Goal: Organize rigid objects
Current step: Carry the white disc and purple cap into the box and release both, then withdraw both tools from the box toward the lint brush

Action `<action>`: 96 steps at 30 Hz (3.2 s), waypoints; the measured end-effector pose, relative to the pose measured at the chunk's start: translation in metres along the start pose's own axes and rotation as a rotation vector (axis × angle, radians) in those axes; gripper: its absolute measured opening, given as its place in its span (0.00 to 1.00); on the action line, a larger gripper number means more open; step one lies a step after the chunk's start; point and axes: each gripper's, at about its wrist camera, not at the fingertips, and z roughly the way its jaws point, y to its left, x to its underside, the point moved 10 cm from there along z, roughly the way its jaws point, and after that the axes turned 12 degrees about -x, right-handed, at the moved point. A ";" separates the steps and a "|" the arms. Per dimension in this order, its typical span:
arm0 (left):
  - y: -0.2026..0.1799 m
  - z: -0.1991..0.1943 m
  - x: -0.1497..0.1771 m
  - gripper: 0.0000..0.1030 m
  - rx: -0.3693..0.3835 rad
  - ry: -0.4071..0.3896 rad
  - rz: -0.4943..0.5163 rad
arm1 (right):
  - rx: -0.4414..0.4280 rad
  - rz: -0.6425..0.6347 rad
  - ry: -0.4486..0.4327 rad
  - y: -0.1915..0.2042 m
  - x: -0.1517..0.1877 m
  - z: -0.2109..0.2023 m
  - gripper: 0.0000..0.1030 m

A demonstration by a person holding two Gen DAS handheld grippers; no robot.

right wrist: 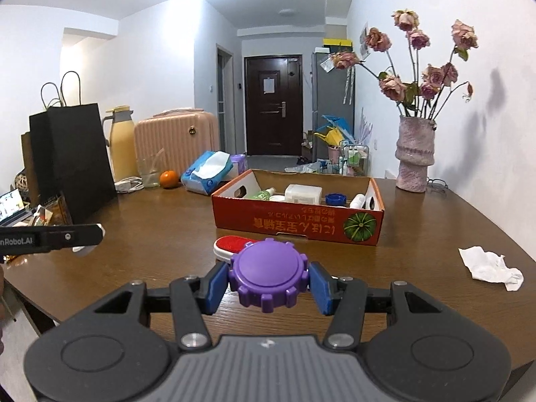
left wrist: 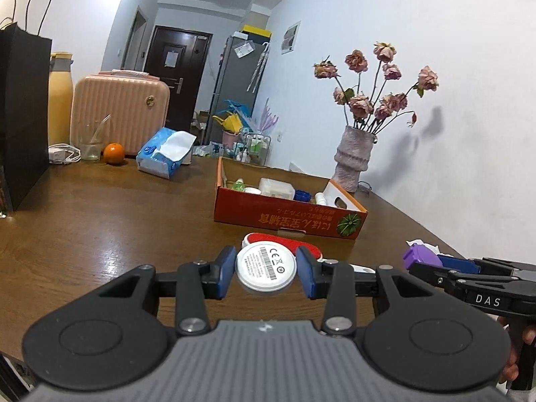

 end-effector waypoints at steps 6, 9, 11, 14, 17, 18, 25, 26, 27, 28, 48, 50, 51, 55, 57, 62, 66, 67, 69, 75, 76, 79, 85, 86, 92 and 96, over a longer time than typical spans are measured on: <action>-0.001 0.007 0.005 0.39 -0.006 0.015 0.005 | 0.011 0.020 0.010 -0.010 0.005 0.003 0.50; 0.000 0.017 0.007 0.39 -0.028 0.028 0.016 | 0.001 0.026 0.009 -0.014 0.002 0.008 0.50; 0.002 0.024 0.007 0.39 -0.029 0.037 0.017 | -0.004 0.030 0.008 -0.018 0.000 0.014 0.50; 0.003 0.039 0.006 0.39 -0.043 0.053 0.029 | -0.005 0.042 0.015 -0.027 -0.001 0.025 0.50; -0.003 0.059 -0.002 0.39 -0.034 0.068 0.049 | -0.014 0.053 0.025 -0.038 -0.005 0.039 0.50; -0.006 0.066 -0.007 0.39 -0.017 0.072 0.049 | -0.018 0.055 0.025 -0.041 -0.007 0.043 0.50; -0.053 0.150 -0.067 0.39 0.055 0.043 0.163 | -0.041 0.026 -0.004 -0.078 -0.058 0.096 0.50; -0.062 0.169 -0.072 0.39 0.071 0.062 0.172 | -0.044 0.021 -0.010 -0.084 -0.067 0.108 0.50; -0.070 0.188 -0.076 0.39 0.073 0.083 0.178 | -0.044 0.020 -0.012 -0.093 -0.075 0.122 0.50; -0.078 0.206 -0.079 0.39 0.075 0.099 0.192 | -0.040 0.023 -0.005 -0.101 -0.081 0.135 0.50; -0.087 0.433 -0.078 0.48 0.001 0.367 0.164 | -0.009 0.002 0.286 -0.173 -0.088 0.358 0.64; -0.085 0.432 -0.082 0.49 -0.001 0.359 0.170 | -0.002 -0.002 0.278 -0.175 -0.091 0.356 0.64; -0.083 0.430 -0.085 0.51 -0.003 0.354 0.165 | 0.002 -0.004 0.275 -0.176 -0.094 0.355 0.64; -0.078 0.416 -0.100 0.56 -0.014 0.331 0.152 | 0.028 -0.009 0.266 -0.183 -0.103 0.339 0.65; -0.076 0.405 -0.107 0.60 -0.016 0.316 0.151 | 0.041 -0.014 0.258 -0.184 -0.110 0.325 0.65; -0.081 0.364 -0.125 0.73 -0.010 0.246 0.183 | 0.070 -0.025 0.217 -0.183 -0.129 0.283 0.68; -0.086 0.320 -0.138 0.80 0.002 0.177 0.214 | 0.083 -0.040 0.178 -0.173 -0.142 0.244 0.72; -0.086 0.309 -0.141 0.81 0.005 0.163 0.218 | 0.085 -0.043 0.169 -0.169 -0.144 0.234 0.72; -0.086 0.284 -0.142 0.82 0.013 0.136 0.227 | 0.088 -0.048 0.152 -0.161 -0.146 0.214 0.75; -0.074 0.210 -0.133 0.84 -0.026 0.044 0.248 | 0.080 -0.055 0.098 -0.132 -0.142 0.155 0.76; -0.071 0.198 -0.130 0.84 -0.030 0.028 0.246 | 0.078 -0.058 0.089 -0.127 -0.140 0.146 0.76; -0.064 0.160 -0.120 0.87 -0.050 -0.022 0.243 | 0.054 -0.073 0.041 -0.109 -0.132 0.114 0.78; -0.053 0.088 -0.087 0.93 -0.068 -0.115 0.240 | 0.031 -0.087 -0.012 -0.076 -0.095 0.060 0.83; -0.052 0.076 -0.080 0.95 -0.055 -0.135 0.243 | 0.027 -0.090 -0.022 -0.070 -0.089 0.050 0.84; -0.033 0.014 -0.039 1.00 -0.060 -0.216 0.211 | 0.016 -0.103 -0.068 -0.036 -0.051 0.004 0.88; -0.014 -0.001 -0.009 1.00 -0.099 -0.200 0.156 | 0.016 -0.073 -0.077 -0.017 -0.019 -0.007 0.91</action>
